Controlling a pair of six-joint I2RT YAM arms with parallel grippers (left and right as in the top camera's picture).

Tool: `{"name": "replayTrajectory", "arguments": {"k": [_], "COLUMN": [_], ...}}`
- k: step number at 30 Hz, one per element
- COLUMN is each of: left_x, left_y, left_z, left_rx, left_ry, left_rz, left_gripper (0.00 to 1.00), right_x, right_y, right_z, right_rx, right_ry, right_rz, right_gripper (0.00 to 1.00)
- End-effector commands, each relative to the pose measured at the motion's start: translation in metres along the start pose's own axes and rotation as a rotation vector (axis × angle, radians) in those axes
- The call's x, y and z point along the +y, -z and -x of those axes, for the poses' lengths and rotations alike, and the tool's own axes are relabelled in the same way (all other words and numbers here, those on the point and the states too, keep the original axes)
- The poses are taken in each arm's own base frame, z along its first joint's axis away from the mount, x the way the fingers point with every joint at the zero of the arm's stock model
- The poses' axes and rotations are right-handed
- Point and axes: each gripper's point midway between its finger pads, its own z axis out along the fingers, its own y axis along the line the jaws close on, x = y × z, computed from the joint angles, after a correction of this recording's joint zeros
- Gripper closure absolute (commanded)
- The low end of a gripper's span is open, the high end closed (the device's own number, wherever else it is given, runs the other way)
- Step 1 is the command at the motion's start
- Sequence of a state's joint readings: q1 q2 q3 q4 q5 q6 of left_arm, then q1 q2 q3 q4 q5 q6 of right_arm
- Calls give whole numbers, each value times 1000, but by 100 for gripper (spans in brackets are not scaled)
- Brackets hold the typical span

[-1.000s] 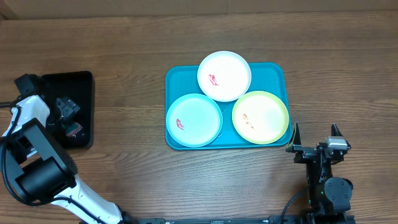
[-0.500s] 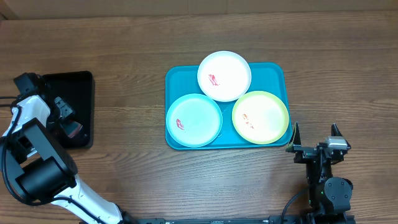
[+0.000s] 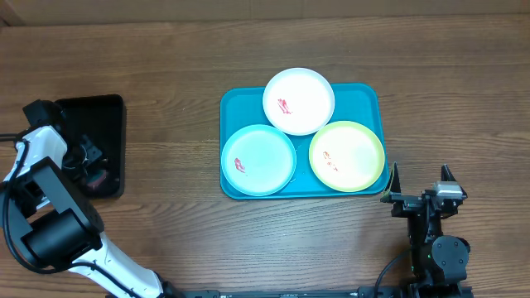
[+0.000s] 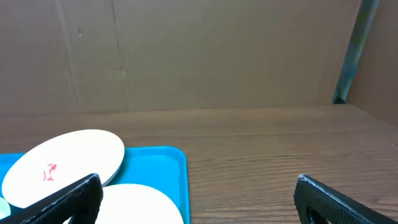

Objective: Clean dirty plates on tray and stack at the side

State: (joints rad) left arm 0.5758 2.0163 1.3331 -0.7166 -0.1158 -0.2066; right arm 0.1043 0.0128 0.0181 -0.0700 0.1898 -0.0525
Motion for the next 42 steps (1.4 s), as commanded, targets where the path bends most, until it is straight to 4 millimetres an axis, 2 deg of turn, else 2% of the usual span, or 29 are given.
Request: {"name": "replayTrajectory", "arguments": {"k": [1, 5, 7, 9, 11, 12, 14, 15, 16, 17, 18, 22, 26, 27, 28, 29, 30, 33, 34, 35, 36, 37, 42], "left_x": [-4, -4, -3, -2, -2, -2, -2, -2, -3, -3, -4, -6, -7, -8, -8, -9, -9, -9, -9, -8, -8, -7, -4], "left_y": [-10, -8, -8, -7, -7, -7, -7, -8, -8, -8, -8, -9, -10, -10, -10, -10, -10, -10, -10, -10, -10, -10, -10], "left_z": [-16, -29, -34, -37, -38, -38, -37, -36, -34, -32, -30, -19, 2, 5, 7, 11, 12, 12, 12, 11, 9, 6, -15], "left_rx": [63, 120, 138, 152, 156, 156, 152, 148, 139, 132, 123, 77, -8, -22, -30, -44, -47, -48, -48, -43, -35, -24, 62], "left_ry": [-5, -10, -12, -13, -13, -13, -13, -12, -12, -11, -10, -8, -3, -1, 0, 3, 3, 4, 4, 3, 2, 1, -7], "left_rz": [-18, -22, -19, -16, -15, -15, -15, -16, -18, -19, -21, -31, -29, -33, -34, -37, -38, -38, -38, -37, -36, -33, -19], "left_gripper": [0, 0, 25, 62, 91, 96, 96, 93, 68, 16, 0, 0, 0, 9, 38, 77, 95, 96, 92, 64, 17, 0, 0], "right_x": [-2, -2, -2, -2, -2, -2, -2, -2, -2, -2, -2, -2, -2, -2, -2, -2, -2, -2, -2, -2, -2, -2, -2], "right_y": [0, 0, 0, 0, 0, 0, 0, 0, 0, 0, 0, 0, 0, 0, 0, 0, 0, 0, 0, 0, 0, 0, 0], "right_z": [-1, -1, -2, -2, -2, -1, -2, -1, -1, -2, -2, -2, -1, -1, -1, -1, -2, -1, -1, -1, -2, -1, -1], "right_rx": [-5, -5, -5, -5, -5, -5, -5, -5, -5, -5, -5, -5, -5, -5, -5, -5, -5, -5, -5, -5, -5, -5, -5], "right_ry": [0, 0, 0, 0, 0, 0, 0, 0, 0, 0, 0, 0, 0, 0, 0, 0, 0, 0, 0, 0, 0, 0, 0], "right_rz": [-6, -6, -6, -6, -6, -6, -6, -7, -6, -6, -6, -6, -6, -6, -6, -6, -6, -7, -6, -7, -7, -6, -6], "right_gripper": [0, 0, 0, 0, 0, 0, 0, 0, 0, 0, 0, 0, 0, 0, 0, 0, 0, 0, 0, 0, 0, 0, 0]}}
